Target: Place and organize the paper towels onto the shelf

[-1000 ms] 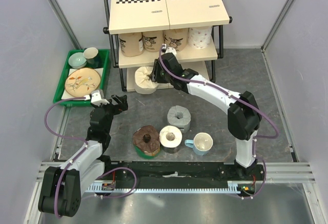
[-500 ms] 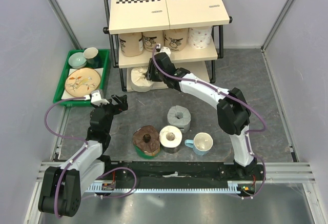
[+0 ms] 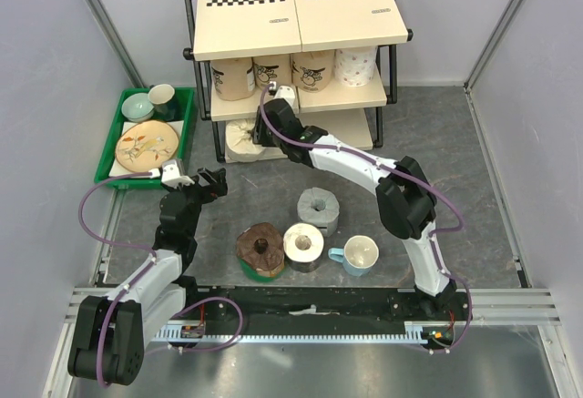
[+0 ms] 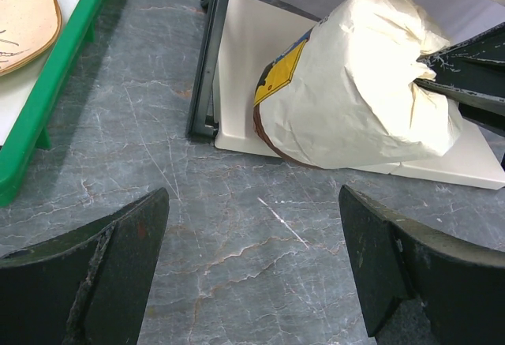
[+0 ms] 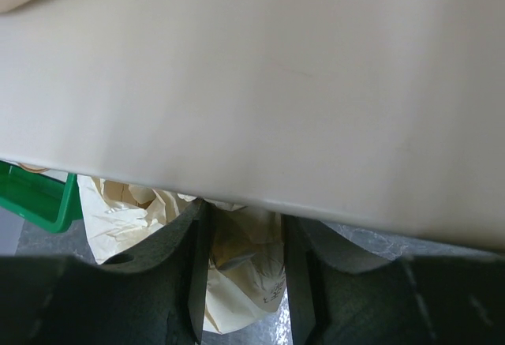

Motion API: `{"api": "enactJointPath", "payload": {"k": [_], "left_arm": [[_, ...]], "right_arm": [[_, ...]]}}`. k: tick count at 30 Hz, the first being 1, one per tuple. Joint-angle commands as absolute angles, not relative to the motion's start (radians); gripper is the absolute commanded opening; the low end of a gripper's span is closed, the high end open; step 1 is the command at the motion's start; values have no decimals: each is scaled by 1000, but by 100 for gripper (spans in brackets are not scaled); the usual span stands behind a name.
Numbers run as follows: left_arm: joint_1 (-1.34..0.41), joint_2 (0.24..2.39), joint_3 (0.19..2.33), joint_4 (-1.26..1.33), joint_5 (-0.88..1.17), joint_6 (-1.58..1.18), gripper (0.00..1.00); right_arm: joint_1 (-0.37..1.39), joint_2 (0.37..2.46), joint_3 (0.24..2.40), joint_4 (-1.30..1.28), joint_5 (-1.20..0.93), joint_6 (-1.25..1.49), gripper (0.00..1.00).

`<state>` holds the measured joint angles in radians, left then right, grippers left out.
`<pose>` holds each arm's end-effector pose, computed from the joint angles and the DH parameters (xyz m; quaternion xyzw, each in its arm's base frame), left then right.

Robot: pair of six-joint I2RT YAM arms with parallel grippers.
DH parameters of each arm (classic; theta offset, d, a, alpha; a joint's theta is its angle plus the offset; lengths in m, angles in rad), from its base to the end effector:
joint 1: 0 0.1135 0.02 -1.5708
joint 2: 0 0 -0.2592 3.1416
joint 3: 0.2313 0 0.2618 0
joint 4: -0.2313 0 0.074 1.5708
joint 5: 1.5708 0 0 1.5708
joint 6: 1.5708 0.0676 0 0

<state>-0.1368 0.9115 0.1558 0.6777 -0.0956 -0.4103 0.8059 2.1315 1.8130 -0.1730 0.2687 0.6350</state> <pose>0.2274 -0.0248 0.1763 -0.1321 0.7220 -0.1494 0.6625 0.3878 0.3781 0.2445 -0.0040 0.8529 0.2496 0.4585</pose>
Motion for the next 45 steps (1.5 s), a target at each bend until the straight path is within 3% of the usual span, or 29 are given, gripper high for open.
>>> {"api": "enactJointPath", "payload": {"k": [1,28,45], "left_arm": [[-137,913,152,727,-95,-436,95],[-137,908,149,729,-94,-436,95],[-137,908,149,730,-97,-436,95]], "right_arm": [[804,2158,1888,-66,299,623,38],[864,2143,1718,190,454,499,39],[874,2155,1715,215,514,477,40]]}}
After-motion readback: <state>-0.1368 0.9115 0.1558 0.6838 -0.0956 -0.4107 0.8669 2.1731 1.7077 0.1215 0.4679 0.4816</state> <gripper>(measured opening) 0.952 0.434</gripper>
